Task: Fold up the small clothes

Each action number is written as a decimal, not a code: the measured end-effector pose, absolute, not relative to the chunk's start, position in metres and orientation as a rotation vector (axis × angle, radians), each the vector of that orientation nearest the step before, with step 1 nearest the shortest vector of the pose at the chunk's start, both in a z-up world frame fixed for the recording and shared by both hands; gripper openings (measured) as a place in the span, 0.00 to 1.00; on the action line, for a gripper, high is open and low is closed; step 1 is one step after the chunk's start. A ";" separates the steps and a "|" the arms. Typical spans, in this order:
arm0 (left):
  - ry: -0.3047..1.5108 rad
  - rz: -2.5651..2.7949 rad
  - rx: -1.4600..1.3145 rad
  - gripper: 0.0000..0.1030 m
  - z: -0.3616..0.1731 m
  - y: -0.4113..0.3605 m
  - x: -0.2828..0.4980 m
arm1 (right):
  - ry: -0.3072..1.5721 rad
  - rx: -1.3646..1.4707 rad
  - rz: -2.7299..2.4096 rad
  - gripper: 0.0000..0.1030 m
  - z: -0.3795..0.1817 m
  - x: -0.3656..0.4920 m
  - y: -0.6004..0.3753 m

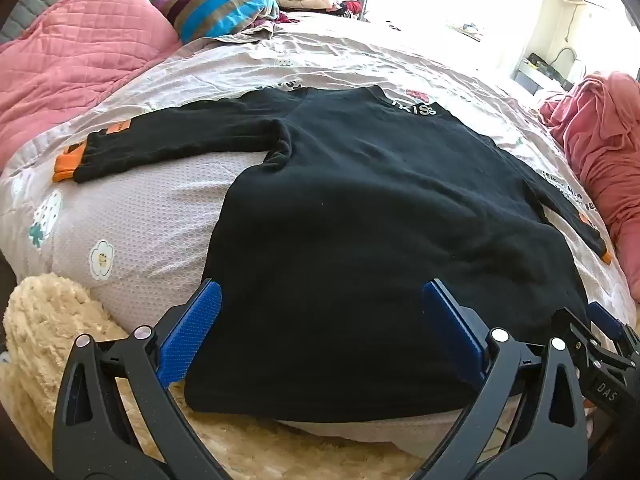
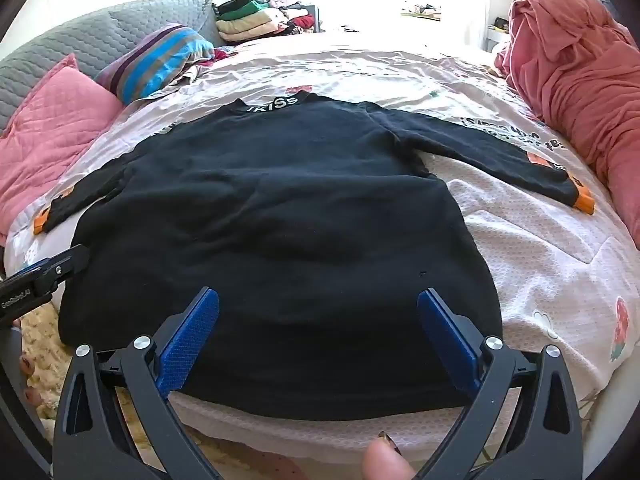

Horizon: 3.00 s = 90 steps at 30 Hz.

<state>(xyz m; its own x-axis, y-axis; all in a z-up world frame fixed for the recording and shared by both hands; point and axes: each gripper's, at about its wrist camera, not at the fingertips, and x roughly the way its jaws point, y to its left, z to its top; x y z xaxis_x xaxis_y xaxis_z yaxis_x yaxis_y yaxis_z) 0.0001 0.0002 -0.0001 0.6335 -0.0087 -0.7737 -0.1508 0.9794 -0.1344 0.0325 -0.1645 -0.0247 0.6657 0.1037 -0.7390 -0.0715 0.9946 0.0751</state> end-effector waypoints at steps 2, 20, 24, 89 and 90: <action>0.886 0.083 -0.191 0.92 0.000 0.000 0.000 | 0.839 0.044 0.109 0.96 -0.024 0.032 -0.164; 0.880 0.082 -0.182 0.92 0.002 0.001 0.001 | 0.830 0.007 0.093 0.96 -0.026 0.029 -0.163; 0.880 0.082 -0.183 0.92 0.003 0.001 0.000 | 0.833 0.004 0.096 0.96 -0.026 0.027 -0.162; 0.883 0.098 -0.159 0.92 0.015 0.001 0.036 | 0.799 -0.014 0.120 0.96 -0.009 0.067 -0.151; 0.887 0.095 -0.160 0.92 0.016 0.000 0.040 | 0.796 -0.013 0.119 0.96 -0.007 0.072 -0.151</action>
